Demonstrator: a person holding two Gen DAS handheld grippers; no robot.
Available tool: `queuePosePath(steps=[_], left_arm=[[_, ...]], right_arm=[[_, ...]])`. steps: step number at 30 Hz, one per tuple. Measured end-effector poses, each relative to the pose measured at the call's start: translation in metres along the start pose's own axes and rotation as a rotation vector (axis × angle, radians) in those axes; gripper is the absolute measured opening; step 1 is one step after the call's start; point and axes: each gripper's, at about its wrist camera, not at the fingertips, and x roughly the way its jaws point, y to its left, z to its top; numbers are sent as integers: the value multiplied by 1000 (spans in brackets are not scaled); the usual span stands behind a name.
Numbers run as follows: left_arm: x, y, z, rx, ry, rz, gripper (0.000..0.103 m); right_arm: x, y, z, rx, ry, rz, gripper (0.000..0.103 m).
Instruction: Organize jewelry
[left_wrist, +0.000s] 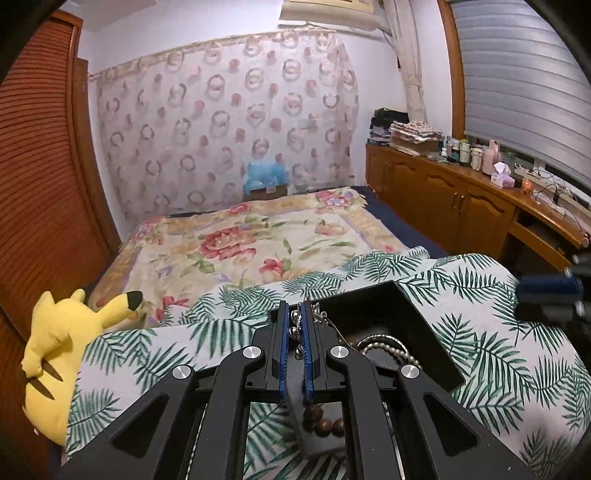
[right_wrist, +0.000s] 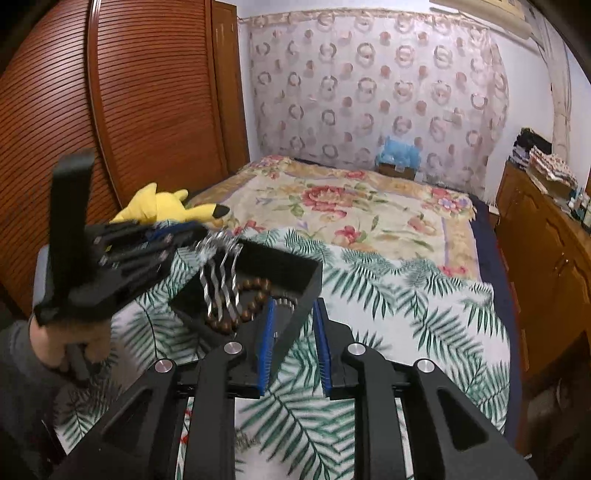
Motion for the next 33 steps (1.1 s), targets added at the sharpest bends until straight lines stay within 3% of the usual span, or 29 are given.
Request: queuePosePath(steps=[11,14,24,33], left_arm=[[21,-18,-3,46,64,-48,11],[7,-15,-9,42,59,-62,21],[-57,-1,-57,38,90,-89,22],[-80,11,-99,34,134,-92,29]], right_arm=[[3,5,-25,11,13,41,23],[1,14,-32,-5,13,54,23],[11,55,-68,-27,61,137,23],[31,83,-84,-93,138,155,23]])
